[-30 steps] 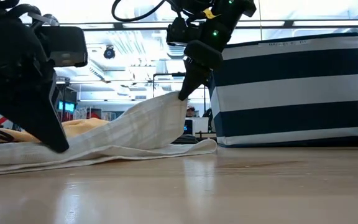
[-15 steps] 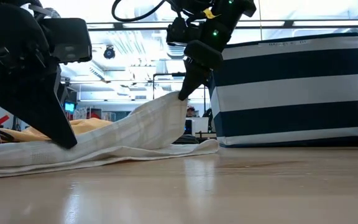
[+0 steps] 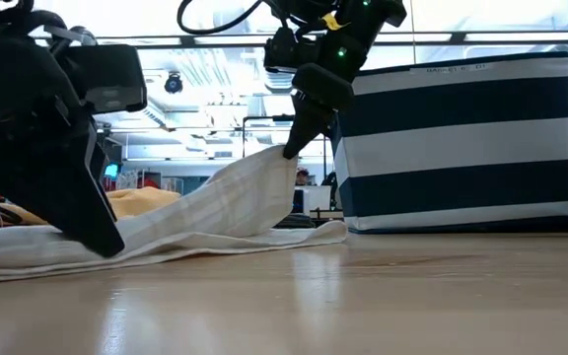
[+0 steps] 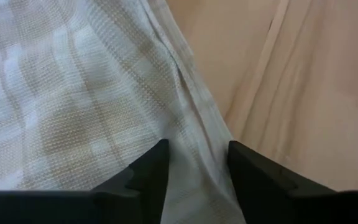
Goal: Fold kitchen towel into neat rectangle
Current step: Fold the white patterned towel
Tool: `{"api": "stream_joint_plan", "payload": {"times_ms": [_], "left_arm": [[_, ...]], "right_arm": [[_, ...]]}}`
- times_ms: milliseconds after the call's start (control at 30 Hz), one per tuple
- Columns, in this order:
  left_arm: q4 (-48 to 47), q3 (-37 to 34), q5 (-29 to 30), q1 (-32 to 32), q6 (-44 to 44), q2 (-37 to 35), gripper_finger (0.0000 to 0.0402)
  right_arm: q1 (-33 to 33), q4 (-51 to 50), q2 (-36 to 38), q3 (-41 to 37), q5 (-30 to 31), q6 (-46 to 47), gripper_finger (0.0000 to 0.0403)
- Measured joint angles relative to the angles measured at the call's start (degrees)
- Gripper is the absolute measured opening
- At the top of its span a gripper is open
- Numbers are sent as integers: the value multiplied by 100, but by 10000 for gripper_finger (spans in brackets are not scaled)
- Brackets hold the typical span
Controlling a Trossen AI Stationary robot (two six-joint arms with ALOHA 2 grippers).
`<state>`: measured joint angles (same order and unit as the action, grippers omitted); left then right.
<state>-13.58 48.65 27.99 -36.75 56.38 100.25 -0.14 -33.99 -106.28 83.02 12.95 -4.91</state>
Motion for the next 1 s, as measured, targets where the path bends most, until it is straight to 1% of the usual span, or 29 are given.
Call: {"api": "stream_joint_plan", "payload": {"times_ms": [300,467,667,767,867,1000], "left_arm": [[7,40,-36,-31,-11,-18,93],[9,40,-274,-33,-14,-78,59],[-3,40,-365,-42,-147,-429,9],[-72,40,-348,-80,-337,-745,7],[-337,43,-305,-104,-443,-1056,8],[-751,43,-267,-96,-807,-1343,3]], "right_arm": [[-2,1,0,0,0,12,8],[0,1,0,0,-17,35,8],[0,-74,1,0,-11,-65,8],[26,-646,159,-4,-15,-159,8],[52,-1140,435,0,-70,79,8],[174,-1576,631,-30,-135,399,8]]}}
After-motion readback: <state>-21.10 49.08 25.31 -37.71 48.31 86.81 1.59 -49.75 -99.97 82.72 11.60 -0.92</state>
